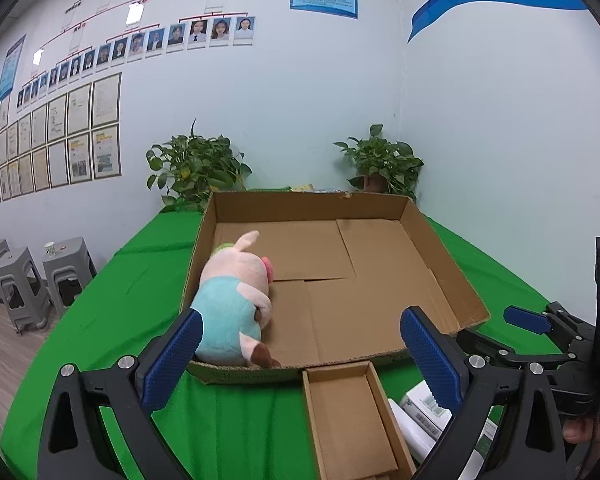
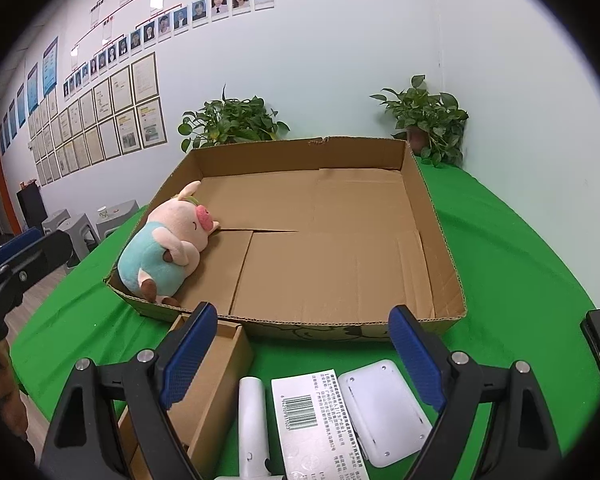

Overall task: Organize objects
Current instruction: 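Withdraw both grippers from the box back toward the table items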

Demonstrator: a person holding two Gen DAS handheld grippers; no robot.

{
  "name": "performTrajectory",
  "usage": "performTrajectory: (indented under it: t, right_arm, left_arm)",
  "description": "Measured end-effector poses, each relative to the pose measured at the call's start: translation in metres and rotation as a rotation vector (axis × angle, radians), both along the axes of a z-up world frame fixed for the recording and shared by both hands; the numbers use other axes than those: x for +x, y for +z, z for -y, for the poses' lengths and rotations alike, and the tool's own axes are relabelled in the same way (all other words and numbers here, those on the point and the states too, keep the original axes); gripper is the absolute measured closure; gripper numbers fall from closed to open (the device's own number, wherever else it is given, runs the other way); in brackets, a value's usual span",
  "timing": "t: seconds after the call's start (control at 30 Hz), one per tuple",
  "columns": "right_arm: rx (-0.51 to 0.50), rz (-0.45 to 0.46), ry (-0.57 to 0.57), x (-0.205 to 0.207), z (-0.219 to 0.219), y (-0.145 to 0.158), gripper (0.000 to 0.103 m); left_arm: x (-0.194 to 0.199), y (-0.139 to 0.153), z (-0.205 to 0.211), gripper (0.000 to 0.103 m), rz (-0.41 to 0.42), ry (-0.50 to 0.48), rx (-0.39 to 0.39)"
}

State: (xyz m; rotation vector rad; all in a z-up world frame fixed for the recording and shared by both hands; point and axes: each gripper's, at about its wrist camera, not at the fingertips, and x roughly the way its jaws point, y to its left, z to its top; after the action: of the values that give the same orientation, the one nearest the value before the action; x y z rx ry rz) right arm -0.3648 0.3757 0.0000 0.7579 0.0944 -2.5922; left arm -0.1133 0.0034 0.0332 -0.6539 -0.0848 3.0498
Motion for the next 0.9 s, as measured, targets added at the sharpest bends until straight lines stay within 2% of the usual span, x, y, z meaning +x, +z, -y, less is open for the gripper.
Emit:
performTrajectory:
  t: [0.3,0.33,0.37,0.4,0.43,0.47,0.5,0.53,0.6,0.67,0.7,0.73,0.77,0.8,0.83,0.9]
  right_arm:
    - [-0.009,0.005,0.008,0.007,0.0,-0.005,0.015]
    - [-0.007,0.007,0.01,0.007,0.0,-0.006,0.016]
    - [-0.007,0.007,0.008,0.008,0.0,-0.007,0.022]
    - [-0.006,0.008,0.006,0.009,0.0,-0.009,0.029]
    - [0.0,0.014,-0.001,0.009,0.0,-0.011,0.053]
    - [0.009,0.021,-0.005,0.008,0.001,-0.014,0.084]
    - [0.021,0.03,0.0,0.009,0.002,-0.016,0.096]
    - [0.027,0.033,0.007,0.008,0.003,-0.017,0.098]
    - [0.026,0.028,0.013,0.011,0.003,-0.018,0.098]
    - [0.022,0.028,0.014,0.012,0.003,-0.017,0.098]
    - [0.012,0.036,0.021,0.011,0.002,-0.017,0.097]
    - [0.012,0.041,0.028,0.011,0.003,-0.017,0.083]
    - [0.018,0.05,0.039,0.01,0.003,-0.018,0.048]
    - [0.015,0.051,0.043,0.01,0.003,-0.019,0.025]
    - [0.004,0.046,0.043,0.011,0.002,-0.019,0.004]
    - [-0.01,0.034,0.043,0.015,0.0,-0.019,0.001]
  left_arm:
    - [0.001,-0.013,-0.007,0.004,0.026,-0.013,-0.006]
    - [0.002,-0.015,-0.007,0.006,0.033,-0.018,0.002]
    - [0.002,-0.016,-0.006,0.009,0.039,-0.025,0.006]
    - [0.001,-0.018,-0.006,0.021,0.046,-0.032,0.009]
    - [0.001,-0.021,-0.005,0.043,0.056,-0.035,0.007]
    - [0.0,-0.024,-0.005,0.056,0.07,-0.038,0.008]
    - [-0.002,-0.027,-0.003,0.08,0.088,-0.055,0.025]
    - [-0.003,-0.03,0.001,0.093,0.098,-0.07,0.052]
    - [-0.004,-0.033,0.005,0.093,0.107,-0.073,0.079]
    - [0.0,-0.033,0.007,0.089,0.085,-0.045,0.06]
    - [0.001,-0.032,0.009,0.074,0.077,-0.034,0.059]
    - [0.003,-0.033,0.012,0.06,0.074,-0.032,0.067]
    - [0.004,-0.032,0.014,0.027,0.075,-0.036,0.076]
    - [0.005,-0.032,0.017,0.013,0.075,-0.038,0.086]
    - [0.007,-0.032,0.02,0.012,0.071,-0.041,0.098]
    - [0.008,-0.035,0.023,0.012,0.094,-0.061,0.104]
